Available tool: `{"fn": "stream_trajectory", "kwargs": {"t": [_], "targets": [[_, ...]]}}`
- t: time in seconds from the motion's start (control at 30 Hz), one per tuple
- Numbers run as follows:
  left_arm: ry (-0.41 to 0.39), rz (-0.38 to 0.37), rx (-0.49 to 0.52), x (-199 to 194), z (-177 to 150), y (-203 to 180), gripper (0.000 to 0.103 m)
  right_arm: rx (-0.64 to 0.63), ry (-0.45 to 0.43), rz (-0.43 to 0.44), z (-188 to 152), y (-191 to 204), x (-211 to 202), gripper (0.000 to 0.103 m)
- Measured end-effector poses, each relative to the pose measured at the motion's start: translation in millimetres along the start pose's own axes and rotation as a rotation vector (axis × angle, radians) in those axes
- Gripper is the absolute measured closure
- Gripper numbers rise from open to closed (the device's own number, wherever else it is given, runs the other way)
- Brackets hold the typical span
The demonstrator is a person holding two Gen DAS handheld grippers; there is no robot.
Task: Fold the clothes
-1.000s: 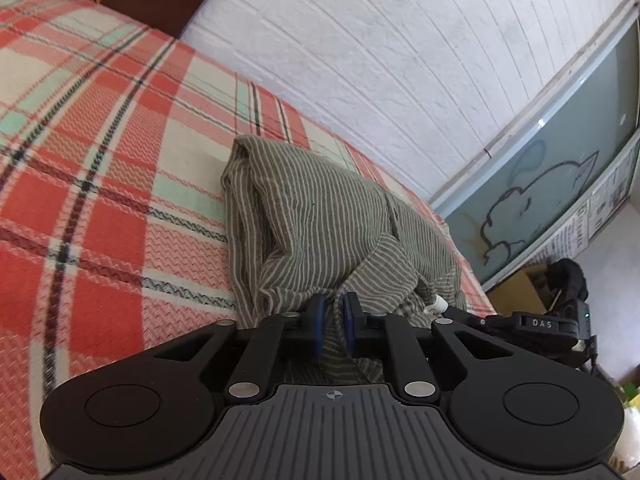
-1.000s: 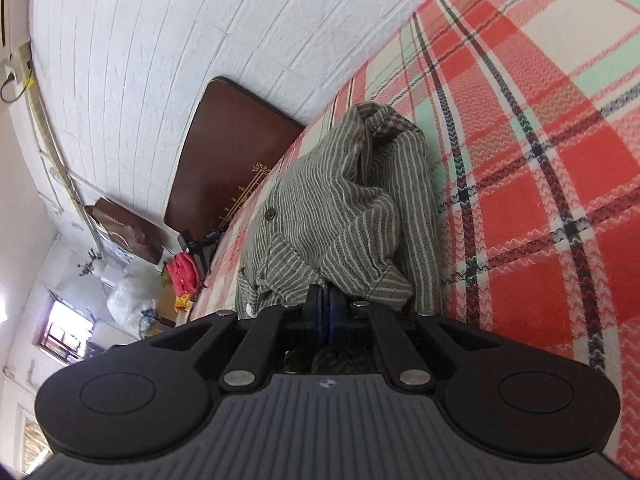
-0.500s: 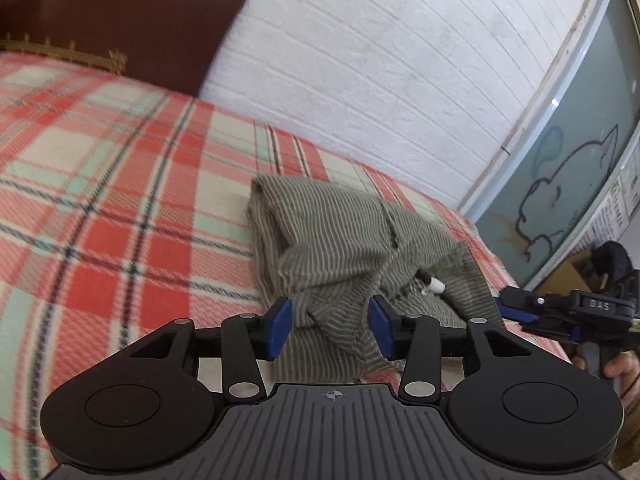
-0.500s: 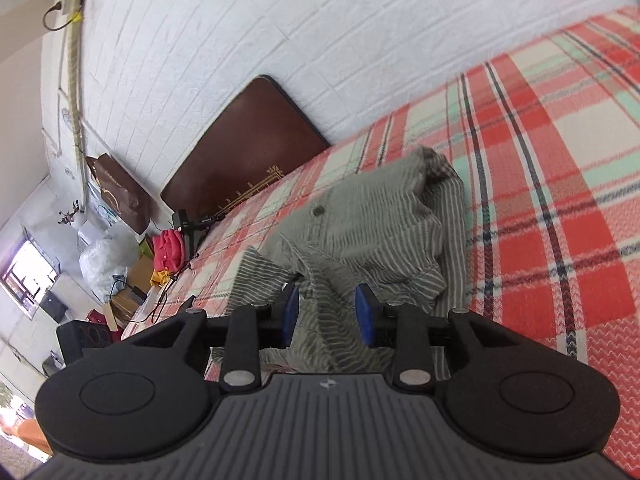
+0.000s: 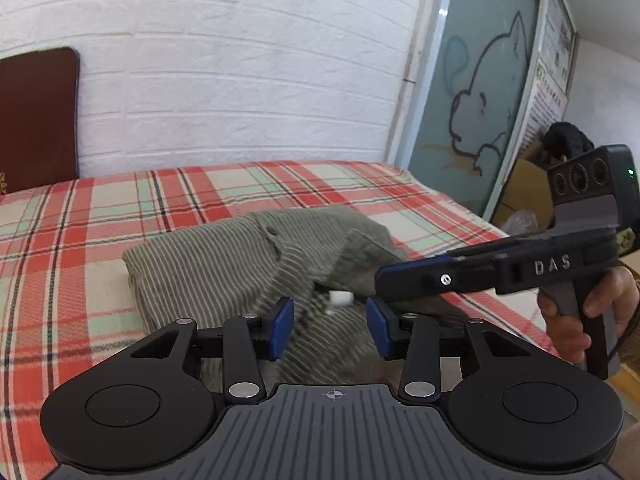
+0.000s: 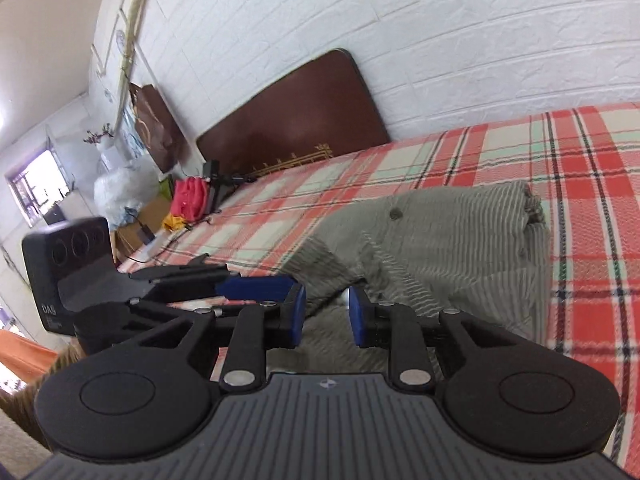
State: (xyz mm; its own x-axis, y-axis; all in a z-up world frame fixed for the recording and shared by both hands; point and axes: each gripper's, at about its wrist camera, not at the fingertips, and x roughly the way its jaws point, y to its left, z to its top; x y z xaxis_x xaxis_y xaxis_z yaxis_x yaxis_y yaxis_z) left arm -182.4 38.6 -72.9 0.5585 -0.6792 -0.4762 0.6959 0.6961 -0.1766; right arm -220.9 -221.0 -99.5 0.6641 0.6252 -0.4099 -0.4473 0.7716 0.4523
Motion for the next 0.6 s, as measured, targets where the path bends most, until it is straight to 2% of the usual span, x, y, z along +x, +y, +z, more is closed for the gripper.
{"fn": "stream_trajectory", "kwargs": {"t": [0.17,0.3,0.47,0.6], "targets": [[0.054,0.015,-0.054,26.5,-3.1,30.0,0.047,-0.035,0.004,-0.064,0.8,-15.6,15.0,0.076],[0.060,0.008,-0.091,28.3,-7.2,40.7,0.047,-0.061,0.036,-0.102,-4.4,-24.1,23.3,0.079],[0.097,0.074,0.055,23.1,-8.1,20.2,0.048,-0.202,0.080,-0.165,-12.0,-10.1,21.0,0.077],[0.135,0.148,0.129,25.1,-9.8,10.1,0.045,-0.345,0.118,-0.227,-19.6,4.6,21.1,0.076]]}}
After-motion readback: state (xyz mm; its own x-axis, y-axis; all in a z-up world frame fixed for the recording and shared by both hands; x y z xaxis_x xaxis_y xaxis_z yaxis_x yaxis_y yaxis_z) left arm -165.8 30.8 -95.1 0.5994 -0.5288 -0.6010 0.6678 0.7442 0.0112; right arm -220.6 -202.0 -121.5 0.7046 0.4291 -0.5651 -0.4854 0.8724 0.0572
